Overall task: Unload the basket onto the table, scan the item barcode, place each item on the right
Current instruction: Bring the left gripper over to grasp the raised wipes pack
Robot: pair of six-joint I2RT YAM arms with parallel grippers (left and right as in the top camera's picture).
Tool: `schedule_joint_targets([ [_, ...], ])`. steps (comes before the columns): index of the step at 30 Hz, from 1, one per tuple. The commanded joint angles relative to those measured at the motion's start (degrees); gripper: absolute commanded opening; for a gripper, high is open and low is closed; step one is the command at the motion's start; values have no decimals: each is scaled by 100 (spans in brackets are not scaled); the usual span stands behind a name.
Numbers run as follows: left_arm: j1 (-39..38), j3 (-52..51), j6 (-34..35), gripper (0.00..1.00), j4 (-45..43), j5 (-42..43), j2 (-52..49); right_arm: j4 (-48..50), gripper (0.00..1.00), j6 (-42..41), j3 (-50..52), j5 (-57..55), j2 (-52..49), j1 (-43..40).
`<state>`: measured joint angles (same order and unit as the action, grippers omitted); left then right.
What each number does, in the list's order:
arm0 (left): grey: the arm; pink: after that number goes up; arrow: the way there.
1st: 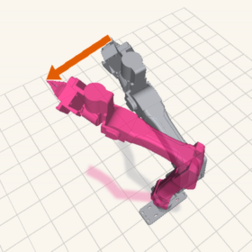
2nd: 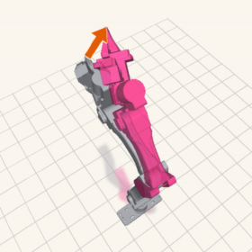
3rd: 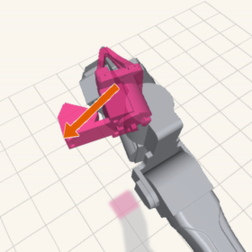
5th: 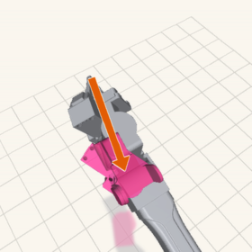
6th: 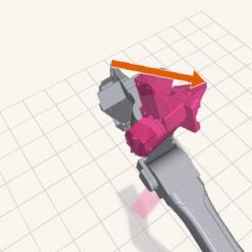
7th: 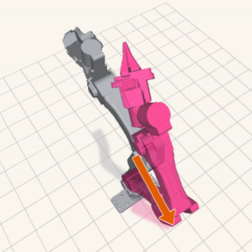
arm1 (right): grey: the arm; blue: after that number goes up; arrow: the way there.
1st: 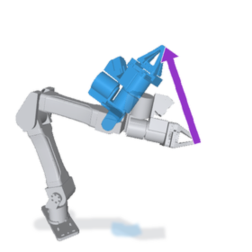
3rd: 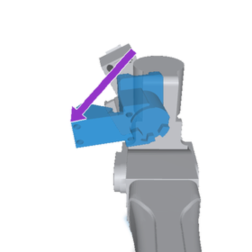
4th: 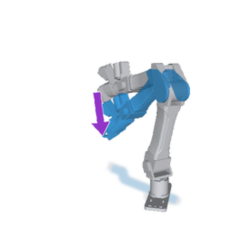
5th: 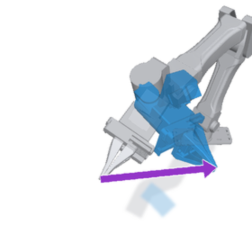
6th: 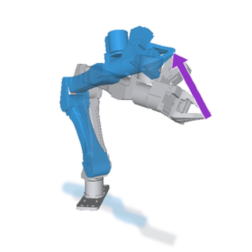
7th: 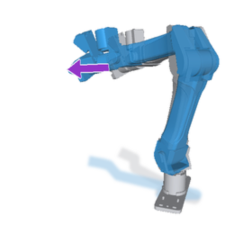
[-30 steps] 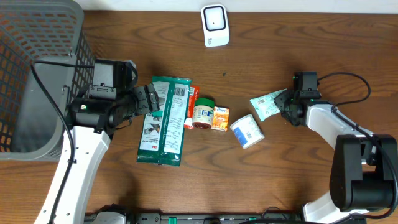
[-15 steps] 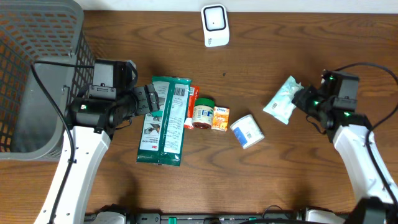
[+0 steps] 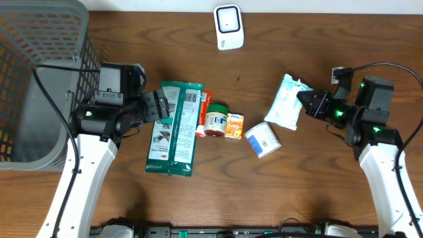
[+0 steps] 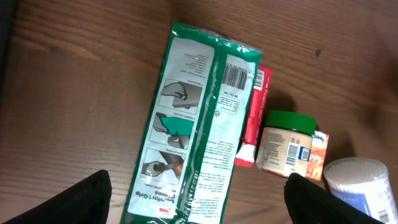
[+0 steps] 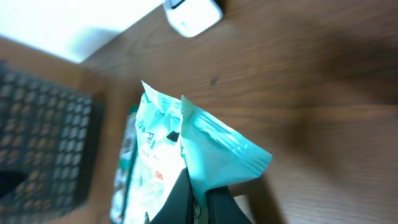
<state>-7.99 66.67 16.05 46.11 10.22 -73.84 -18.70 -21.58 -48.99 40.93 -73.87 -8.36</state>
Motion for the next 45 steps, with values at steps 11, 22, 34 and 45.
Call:
schedule_joint_targets([
  [11,-13,68,-57,85,-470,415,-11,-63,1,20,2,1405,79,-313],
  [22,-472,68,-1585,65,-1248,5274,-140,275,1,-726,2,2046,79,-289],
  [34,-1495,68,-1884,69,-2057,4966,-142,2015,1,-2369,2,3104,79,85],
  [45,-1788,68,-1880,69,-2092,3945,-151,2549,1,-2822,2,3182,79,841],
])
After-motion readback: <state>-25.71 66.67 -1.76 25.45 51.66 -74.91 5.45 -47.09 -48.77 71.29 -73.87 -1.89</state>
